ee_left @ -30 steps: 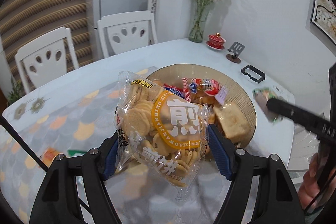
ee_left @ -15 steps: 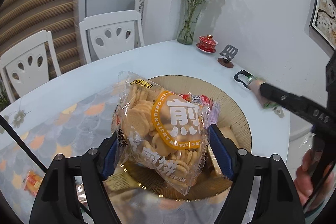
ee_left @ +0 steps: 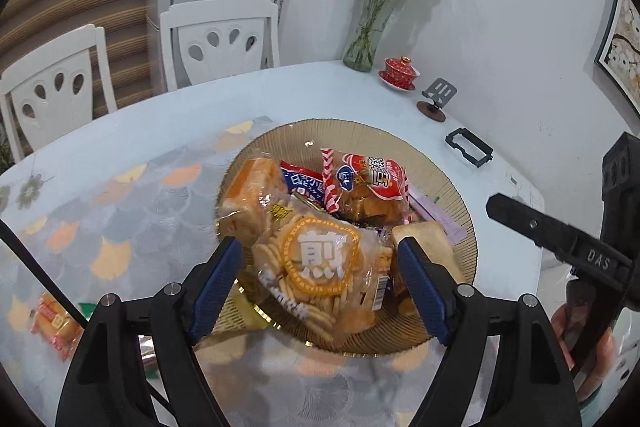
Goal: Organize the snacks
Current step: 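Withdraw both tools from the bowl back over the table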
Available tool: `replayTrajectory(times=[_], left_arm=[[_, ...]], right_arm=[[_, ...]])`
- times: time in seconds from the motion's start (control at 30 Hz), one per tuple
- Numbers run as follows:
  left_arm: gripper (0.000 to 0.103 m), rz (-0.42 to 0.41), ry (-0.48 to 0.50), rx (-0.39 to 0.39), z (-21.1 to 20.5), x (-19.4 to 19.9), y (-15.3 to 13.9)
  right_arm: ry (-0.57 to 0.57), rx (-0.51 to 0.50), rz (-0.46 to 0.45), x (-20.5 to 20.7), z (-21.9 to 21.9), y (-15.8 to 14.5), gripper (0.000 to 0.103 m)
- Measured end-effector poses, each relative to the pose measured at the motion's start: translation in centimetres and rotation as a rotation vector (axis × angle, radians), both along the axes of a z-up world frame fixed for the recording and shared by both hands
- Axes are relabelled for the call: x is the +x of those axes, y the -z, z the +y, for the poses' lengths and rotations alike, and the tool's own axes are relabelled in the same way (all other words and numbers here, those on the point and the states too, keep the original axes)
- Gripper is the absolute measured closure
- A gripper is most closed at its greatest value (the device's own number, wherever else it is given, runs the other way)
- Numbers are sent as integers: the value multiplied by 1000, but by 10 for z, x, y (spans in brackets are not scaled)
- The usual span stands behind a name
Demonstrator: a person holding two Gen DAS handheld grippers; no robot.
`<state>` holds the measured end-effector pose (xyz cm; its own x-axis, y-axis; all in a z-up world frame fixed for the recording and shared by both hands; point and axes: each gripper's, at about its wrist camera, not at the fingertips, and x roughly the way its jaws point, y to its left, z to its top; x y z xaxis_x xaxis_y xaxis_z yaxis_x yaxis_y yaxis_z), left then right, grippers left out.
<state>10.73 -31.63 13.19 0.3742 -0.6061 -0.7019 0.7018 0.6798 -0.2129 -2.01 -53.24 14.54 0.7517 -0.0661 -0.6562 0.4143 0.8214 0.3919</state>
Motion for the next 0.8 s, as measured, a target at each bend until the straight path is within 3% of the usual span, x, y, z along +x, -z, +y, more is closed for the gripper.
replayTrajectory(times=[0.3,0.43,0.6,0.8], left_arm=[[24,18,-88,-53,70,-26,-5],[24,-8,-212,-36,119,-42,2],[24,27,-335,-58,191,-54,12],[24,60,-502,-26,271,-75,31]], right_arm=[[-86,-5,-17,-11,36,-11,21],[-139,10,-19,-13,57,-12,21],[-220,5,-18,-11,94,-11,21],[-314,-26,17,-1,146,-1,21]])
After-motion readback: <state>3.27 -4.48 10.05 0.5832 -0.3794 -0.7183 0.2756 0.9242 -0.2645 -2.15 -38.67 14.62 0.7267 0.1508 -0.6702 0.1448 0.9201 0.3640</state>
